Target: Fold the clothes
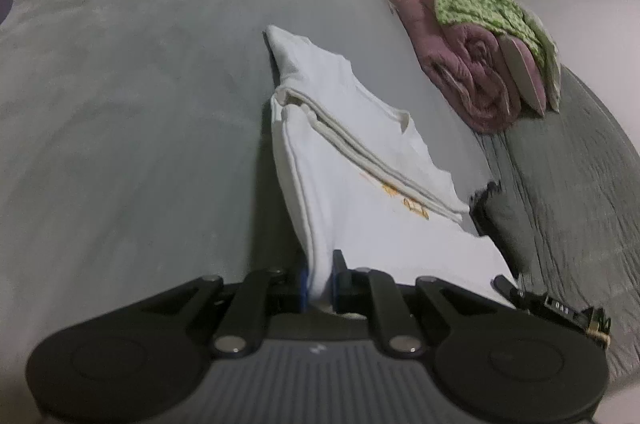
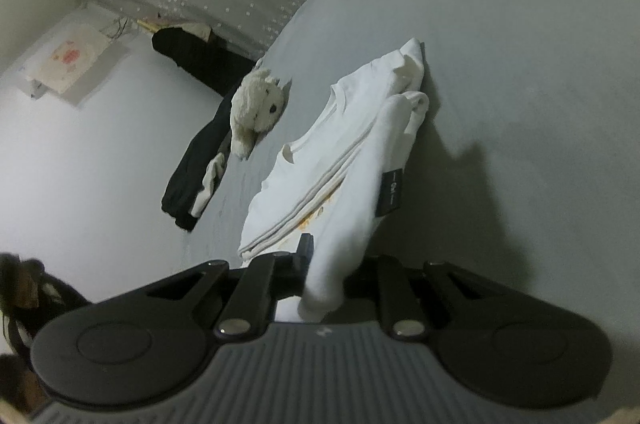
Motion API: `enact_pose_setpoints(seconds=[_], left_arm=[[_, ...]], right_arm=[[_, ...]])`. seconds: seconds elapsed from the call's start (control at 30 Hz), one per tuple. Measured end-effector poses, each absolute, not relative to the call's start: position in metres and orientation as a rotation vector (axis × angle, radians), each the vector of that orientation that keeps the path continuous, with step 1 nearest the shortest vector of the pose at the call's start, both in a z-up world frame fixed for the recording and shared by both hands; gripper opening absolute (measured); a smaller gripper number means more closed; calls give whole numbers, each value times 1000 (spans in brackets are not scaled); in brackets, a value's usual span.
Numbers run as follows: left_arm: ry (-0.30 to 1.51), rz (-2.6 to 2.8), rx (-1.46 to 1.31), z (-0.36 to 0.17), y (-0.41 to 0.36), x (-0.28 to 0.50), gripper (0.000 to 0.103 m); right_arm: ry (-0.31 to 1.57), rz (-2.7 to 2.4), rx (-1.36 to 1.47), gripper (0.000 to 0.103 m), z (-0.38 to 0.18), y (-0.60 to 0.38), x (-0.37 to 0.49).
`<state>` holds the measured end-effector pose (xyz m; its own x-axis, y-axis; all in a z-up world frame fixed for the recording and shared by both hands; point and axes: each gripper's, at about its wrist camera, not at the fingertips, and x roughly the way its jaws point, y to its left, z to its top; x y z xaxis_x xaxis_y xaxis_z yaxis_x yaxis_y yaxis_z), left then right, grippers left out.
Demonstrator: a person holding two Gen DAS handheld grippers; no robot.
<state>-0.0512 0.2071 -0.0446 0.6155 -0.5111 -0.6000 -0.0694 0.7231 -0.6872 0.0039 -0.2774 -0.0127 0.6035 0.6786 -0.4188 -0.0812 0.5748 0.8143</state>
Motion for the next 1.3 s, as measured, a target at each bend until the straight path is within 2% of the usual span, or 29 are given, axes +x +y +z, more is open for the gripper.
enact_pose_setpoints(seconds=[0.43, 0.53, 0.6, 0.63, 0.67, 0.93, 1.03, 1.07, 1.1, 1.13, 1.3], left_arm=[[1005, -338, -699, -68, 209, -50, 13], [1012, -350, -707, -67, 217, -49, 18], [1001, -348, -706, -66, 224, -51, 24], [1005, -361, -709, -66, 227, -51, 26], [1008, -373, -711, -67, 230, -52, 28], [1060, -448, -720, -77, 231, -48, 30], [1071, -479, -690, -78, 220, -48, 27], [1070, -479, -684, -78, 217, -48, 25], [1073, -470, -679, -79, 215, -48, 13], [1074, -462, -675, -79, 213, -48, 13], [1006, -490, -723, -67, 216, -51, 12]], right_arm=[[960, 463, 811, 17, -53, -276, 6], [953, 476, 824, 23, -52, -278, 4], [948, 475, 829, 36, -50, -281, 3], [946, 478, 841, 45, -49, -284, 2], [945, 483, 856, 46, -49, -287, 2], [992, 527, 837, 46, -52, -290, 3], [1006, 552, 810, 46, -52, -288, 3], [1013, 559, 804, 41, -53, -287, 3], [1021, 565, 798, 35, -54, -285, 3], [1033, 572, 799, 22, -56, -284, 4], [1008, 617, 860, 19, -50, -291, 3]])
